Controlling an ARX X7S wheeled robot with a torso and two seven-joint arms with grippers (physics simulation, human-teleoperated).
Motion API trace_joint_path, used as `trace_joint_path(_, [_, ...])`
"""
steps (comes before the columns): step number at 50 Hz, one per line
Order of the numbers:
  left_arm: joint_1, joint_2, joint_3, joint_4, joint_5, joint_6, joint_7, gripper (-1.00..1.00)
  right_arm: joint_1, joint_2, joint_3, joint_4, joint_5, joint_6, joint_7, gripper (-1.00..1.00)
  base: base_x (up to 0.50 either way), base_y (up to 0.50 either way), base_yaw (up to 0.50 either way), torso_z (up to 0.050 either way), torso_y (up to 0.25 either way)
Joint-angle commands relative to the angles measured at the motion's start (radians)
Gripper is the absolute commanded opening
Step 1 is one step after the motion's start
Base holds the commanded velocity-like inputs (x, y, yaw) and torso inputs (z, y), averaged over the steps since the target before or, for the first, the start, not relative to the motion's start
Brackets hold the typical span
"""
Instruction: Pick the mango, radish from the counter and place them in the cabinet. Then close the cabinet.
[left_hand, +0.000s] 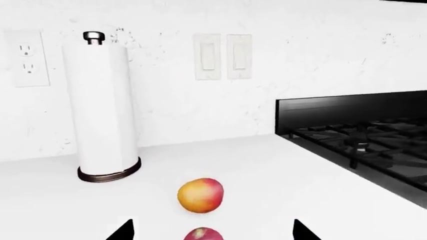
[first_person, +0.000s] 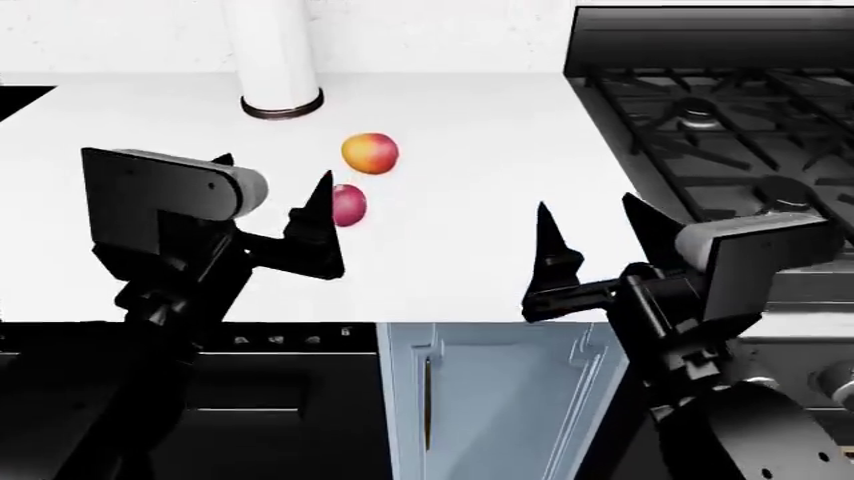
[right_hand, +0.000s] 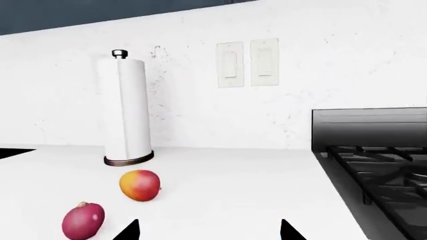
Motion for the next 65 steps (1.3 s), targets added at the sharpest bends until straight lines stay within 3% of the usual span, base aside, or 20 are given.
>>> trace_joint_path(1, [-0.157,-0.033,-0.082,0.105,-0.102,-0.247,0.040,1.00,0.153,0.041,0.055,-0.106,0.123,0.178,0.009,1.00,0.25,0.06,0.00,0.000,0.000])
trace_joint_path(6, [-0.202,-0.060,-0.104,0.102,-0.163,-0.275,0.006,1.00,0.217,0.059,0.072,-0.122,0.161,0.239,0.017,1.00,0.29,0.21,0.00,0.000,0.000])
trace_joint_path(16, [-0.246,-0.134,-0.144,0.064,-0.422,-0.272,-0.185,1.00,0.293,0.073,0.108,-0.138,0.227,0.310,0.023,1.00,0.34,0.39,0.00,0.000,0.000])
trace_joint_path(29, [-0.310,-0.163,-0.152,0.011,-0.569,-0.269,-0.312,1.00,0.374,0.086,0.175,-0.127,0.301,0.390,0.042,1.00,0.29,-0.03,0.00,0.000,0.001])
trace_joint_path(36, [-0.305,-0.202,-0.104,0.034,-0.573,-0.191,-0.299,1.00,0.417,0.091,0.195,-0.117,0.336,0.434,0.055,1.00,0.00,0.00,0.00,0.000,0.000])
trace_joint_path(52, [-0.383,-0.214,-0.113,0.014,-0.680,-0.263,-0.368,1.00,0.479,0.115,0.186,-0.079,0.385,0.507,0.066,1.00,0.19,0.00,0.00,0.000,0.000])
trace_joint_path(57, [-0.393,-0.229,-0.104,0.010,-0.689,-0.212,-0.374,1.00,0.488,0.115,0.203,-0.086,0.408,0.529,0.078,1.00,0.11,0.00,0.00,0.000,0.000])
trace_joint_path(65, [-0.387,-0.259,-0.094,0.036,-0.707,-0.175,-0.361,1.00,0.502,0.119,0.206,-0.091,0.431,0.549,0.091,1.00,0.00,0.00,0.00,0.047,0.023])
